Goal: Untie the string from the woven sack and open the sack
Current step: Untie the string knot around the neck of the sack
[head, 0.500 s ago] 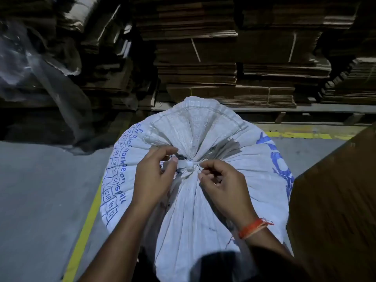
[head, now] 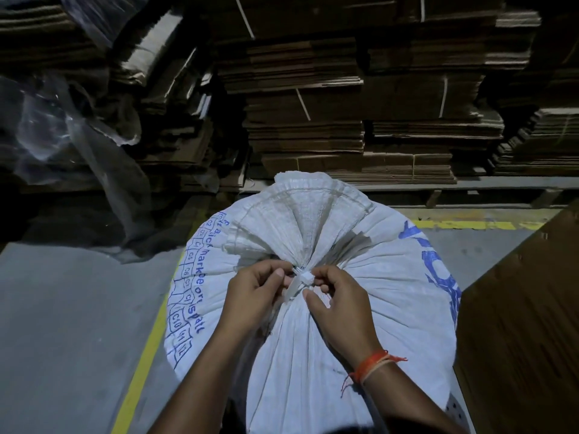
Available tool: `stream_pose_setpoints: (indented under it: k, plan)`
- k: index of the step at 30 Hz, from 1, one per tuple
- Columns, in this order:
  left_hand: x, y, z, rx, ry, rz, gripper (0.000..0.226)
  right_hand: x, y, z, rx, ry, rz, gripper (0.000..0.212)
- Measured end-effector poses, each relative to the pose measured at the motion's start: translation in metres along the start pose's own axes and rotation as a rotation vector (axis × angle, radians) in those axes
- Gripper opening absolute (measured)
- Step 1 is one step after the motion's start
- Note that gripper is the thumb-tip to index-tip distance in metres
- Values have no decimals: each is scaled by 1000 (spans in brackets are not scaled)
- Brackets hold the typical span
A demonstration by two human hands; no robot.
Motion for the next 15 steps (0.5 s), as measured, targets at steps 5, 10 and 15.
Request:
stream_pose_setpoints:
  k: [5, 10, 15]
  plan:
    - [-13, 3, 5, -158, 90, -13, 22, -3, 4, 0, 8, -2, 13, 28]
    - [-14, 5, 21, -455, 305, 7, 21, -13, 2, 11, -23, 60, 65, 20]
    - [-20, 5, 17, -669, 361, 11, 20, -21, 4, 13, -5, 47, 52, 10]
Point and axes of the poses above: each hand's wrist, its own x-axis away from the middle knuckle, its own y-axis out of the palm, z = x × y, the point moved 7 cm from there along -x, towards the middle knuckle, and after that the axes turned 6 degrees about -y, right-handed, at the moved point
